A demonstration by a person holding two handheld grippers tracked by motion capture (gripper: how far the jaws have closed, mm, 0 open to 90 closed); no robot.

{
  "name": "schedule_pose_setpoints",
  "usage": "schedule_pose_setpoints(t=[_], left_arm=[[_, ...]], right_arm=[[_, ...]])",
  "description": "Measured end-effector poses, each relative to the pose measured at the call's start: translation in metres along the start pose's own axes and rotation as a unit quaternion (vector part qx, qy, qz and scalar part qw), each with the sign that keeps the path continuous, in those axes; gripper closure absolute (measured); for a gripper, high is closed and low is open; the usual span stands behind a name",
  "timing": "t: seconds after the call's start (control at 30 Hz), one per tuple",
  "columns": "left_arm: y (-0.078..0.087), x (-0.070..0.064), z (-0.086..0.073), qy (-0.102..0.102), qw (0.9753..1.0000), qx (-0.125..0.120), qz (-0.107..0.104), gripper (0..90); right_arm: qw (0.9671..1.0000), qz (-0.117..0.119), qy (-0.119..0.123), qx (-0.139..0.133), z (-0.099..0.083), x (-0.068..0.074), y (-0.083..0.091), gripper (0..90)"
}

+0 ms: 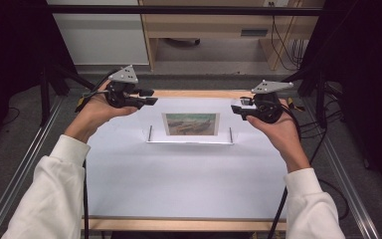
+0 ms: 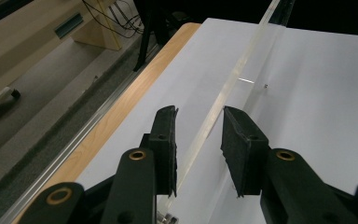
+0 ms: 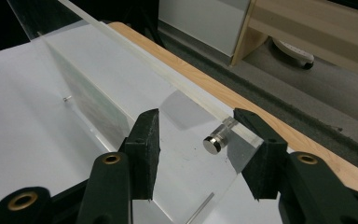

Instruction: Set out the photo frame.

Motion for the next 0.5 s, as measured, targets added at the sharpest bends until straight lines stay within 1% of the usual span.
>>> schedule_pose_setpoints(t=[0.17, 0.43, 0.5], left_arm=[[-0.001, 0.0039, 0.0007, 0.001, 1.0, 0.002, -0.001, 65.2], [-0.0025, 0.0065, 0.0014, 0.005, 0.9999, 0.003, 0.011, 63.9], [-0.0032, 0.0073, 0.0017, 0.006, 0.9999, 0.002, 0.015, 63.3]], right_arm=[[1.0, 0.0, -0.002, 0.001, 0.0012, -0.0018, -0.0026, 52.5], [0.9999, -0.005, -0.011, -0.001, 0.0023, -0.0031, -0.0057, 51.4], [0.9999, -0.006, -0.01, -0.003, 0.0026, -0.0036, -0.0063, 51.4]])
Point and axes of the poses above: each handheld gripper's, and its own axes: y roughly backward along the jaws, z roughly out of its top, x roughly to its left, the point moved 9 cm from there along -y, roughly forward along the jaws, and after that the axes turned 13 degrees about -z, right-handed, at the moved point
